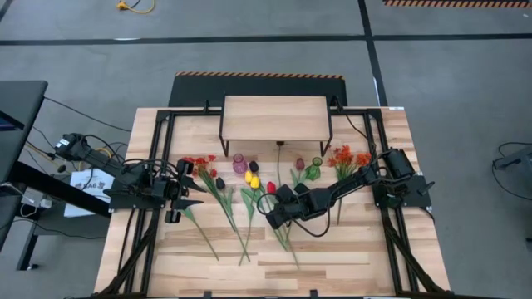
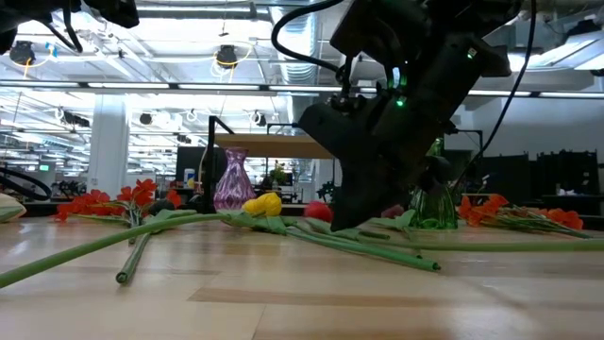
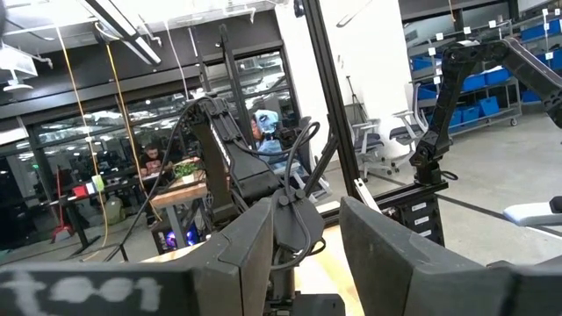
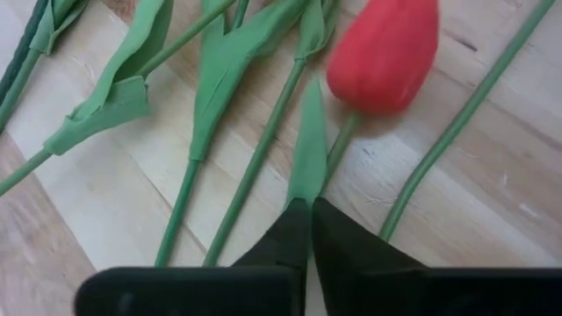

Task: Pick and place flowers into a vace then onto a shelf
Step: Put the red tulip into the green vase

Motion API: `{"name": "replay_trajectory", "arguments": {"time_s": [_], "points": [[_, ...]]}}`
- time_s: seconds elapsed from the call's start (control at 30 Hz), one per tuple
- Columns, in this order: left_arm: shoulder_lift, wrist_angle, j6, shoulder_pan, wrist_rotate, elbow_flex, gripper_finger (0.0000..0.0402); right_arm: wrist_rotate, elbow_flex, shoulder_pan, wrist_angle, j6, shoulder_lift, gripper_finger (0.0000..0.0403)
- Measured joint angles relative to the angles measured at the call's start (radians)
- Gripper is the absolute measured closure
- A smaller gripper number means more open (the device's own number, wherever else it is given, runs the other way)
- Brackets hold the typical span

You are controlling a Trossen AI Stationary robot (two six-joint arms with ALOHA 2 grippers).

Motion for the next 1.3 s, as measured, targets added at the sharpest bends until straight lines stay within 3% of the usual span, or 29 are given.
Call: {"name": "replay_trajectory", "arguments": {"time_s": [0.6,1.3], "points": [[0.0,-0.001,0.001,0.0,0.0,0.0,0.0276,0.077,0.006,0.018,-0.028,-0.066,-0.101,0.0402],[0.0,0.0,0.002,0.0,0.0,0.0,0.0276,0.385,0.005,0.166,-0.067,-0.282,-0.452,0.0403]]}}
